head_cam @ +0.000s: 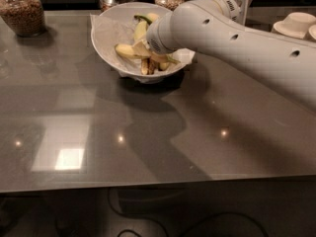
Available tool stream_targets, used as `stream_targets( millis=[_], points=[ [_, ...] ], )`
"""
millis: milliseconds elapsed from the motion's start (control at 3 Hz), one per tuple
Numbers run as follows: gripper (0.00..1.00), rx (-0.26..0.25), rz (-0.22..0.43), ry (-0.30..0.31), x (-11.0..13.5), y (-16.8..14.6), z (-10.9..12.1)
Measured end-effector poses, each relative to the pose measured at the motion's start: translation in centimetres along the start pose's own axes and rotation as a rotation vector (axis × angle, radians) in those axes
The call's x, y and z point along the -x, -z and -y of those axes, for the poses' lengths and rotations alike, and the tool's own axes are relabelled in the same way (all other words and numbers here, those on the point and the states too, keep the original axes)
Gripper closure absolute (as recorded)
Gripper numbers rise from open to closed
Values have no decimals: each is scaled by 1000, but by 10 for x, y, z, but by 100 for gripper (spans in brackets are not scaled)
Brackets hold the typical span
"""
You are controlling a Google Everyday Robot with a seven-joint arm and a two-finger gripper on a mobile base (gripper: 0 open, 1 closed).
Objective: Pick banana from white bowl
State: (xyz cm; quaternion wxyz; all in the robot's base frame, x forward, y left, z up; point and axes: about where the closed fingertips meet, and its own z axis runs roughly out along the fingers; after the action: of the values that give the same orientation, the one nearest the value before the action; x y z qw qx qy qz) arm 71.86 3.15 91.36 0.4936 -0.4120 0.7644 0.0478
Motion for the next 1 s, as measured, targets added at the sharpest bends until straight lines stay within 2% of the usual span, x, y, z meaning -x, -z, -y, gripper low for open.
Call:
stream_targets(
  millis=[333, 667, 1000],
  points=[
    [85, 4, -11, 2, 4, 2, -1],
    [100, 11, -8, 19, 11, 6, -5],
    [100, 21, 15, 49, 23, 14, -8]
  ],
)
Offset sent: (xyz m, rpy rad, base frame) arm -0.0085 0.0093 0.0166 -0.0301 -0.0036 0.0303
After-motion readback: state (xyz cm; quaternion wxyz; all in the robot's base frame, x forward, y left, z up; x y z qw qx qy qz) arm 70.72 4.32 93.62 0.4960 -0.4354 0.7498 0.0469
